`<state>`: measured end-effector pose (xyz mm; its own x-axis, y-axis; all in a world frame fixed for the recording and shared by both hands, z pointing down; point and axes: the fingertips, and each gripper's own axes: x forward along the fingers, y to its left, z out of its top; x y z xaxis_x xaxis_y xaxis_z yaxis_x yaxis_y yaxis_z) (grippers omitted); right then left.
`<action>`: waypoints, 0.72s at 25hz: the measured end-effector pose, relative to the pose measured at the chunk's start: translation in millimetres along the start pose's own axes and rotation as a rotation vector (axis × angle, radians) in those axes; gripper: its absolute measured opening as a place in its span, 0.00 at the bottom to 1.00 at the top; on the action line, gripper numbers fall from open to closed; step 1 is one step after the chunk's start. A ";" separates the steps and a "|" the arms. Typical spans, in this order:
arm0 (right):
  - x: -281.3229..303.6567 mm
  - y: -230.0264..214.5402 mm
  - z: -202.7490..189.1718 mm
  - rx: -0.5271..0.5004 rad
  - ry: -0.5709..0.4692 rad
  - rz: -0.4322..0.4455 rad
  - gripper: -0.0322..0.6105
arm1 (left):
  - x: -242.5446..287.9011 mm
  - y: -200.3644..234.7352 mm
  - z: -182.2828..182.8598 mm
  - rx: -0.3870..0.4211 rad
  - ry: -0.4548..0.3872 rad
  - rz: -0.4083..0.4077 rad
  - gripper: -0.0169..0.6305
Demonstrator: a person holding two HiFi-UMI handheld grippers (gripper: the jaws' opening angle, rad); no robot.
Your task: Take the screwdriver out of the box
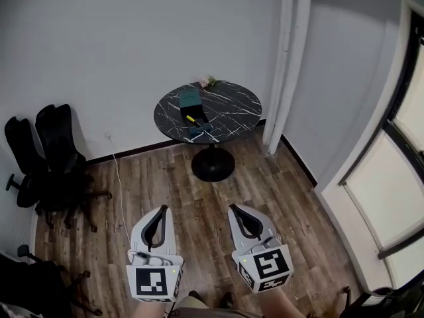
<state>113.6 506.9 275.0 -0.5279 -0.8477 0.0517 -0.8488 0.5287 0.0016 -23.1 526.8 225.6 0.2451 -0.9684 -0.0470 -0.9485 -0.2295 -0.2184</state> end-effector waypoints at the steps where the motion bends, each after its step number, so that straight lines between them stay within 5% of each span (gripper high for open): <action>1: 1.5 -3.5 -1.0 0.007 0.001 0.000 0.09 | 2.7 -1.2 -1.1 0.003 0.004 0.000 0.03; 9: 45.9 -15.9 -15.6 0.029 0.024 0.013 0.09 | 44.9 20.6 -28.7 -0.020 0.037 0.006 0.03; 18: 171.9 -47.0 2.3 0.031 0.002 0.002 0.09 | 151.8 84.3 -41.0 -0.040 -0.025 -0.018 0.03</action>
<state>62.6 336.3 281.6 -0.5295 -0.8466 0.0535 -0.8483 0.5287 -0.0296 -74.1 356.5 239.9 0.2667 -0.9614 -0.0675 -0.9511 -0.2511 -0.1800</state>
